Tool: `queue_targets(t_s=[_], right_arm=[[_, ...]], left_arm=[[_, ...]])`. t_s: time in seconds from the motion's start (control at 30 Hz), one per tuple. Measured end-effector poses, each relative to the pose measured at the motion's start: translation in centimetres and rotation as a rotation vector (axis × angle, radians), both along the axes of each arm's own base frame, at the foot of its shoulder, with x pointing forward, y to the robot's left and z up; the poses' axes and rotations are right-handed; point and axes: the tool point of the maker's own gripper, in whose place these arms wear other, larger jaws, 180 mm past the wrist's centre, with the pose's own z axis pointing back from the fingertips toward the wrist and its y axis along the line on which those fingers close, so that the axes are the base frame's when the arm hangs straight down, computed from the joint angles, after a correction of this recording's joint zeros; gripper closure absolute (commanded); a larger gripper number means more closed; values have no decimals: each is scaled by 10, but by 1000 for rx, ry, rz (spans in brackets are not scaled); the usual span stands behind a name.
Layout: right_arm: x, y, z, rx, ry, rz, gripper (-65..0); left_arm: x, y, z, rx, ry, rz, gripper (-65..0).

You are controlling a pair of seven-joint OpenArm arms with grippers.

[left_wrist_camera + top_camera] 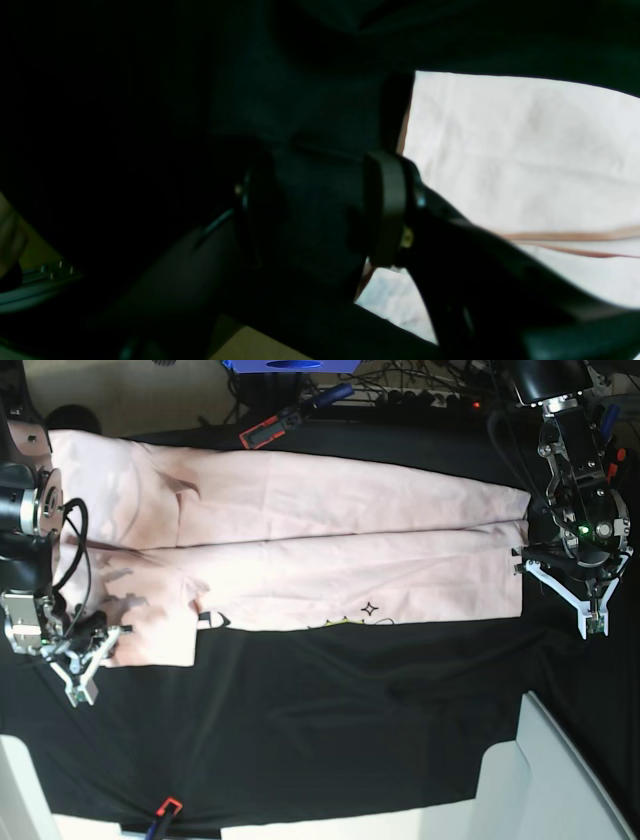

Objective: Fold the T-shirt properly
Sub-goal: 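Grasp the shirt end with the right gripper and tuck it inward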

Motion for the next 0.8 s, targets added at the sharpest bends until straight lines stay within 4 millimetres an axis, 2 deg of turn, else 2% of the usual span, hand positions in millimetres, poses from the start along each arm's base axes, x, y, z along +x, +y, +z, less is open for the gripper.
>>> queue_targets(t_s=[0.2,0.53,0.8], right_arm=[[-2,-8,10,-70,-16,35,-4],[-16,-8,46,-209,-56,102,-3],[-74,-8,43,-309,52,136,-3]], left_arm=[[2,-3,0,-5,-3,-6,-280],[3,-3,0,-3,-3,-7,-280],[3,-3,0,-2,-3,-9,-280]])
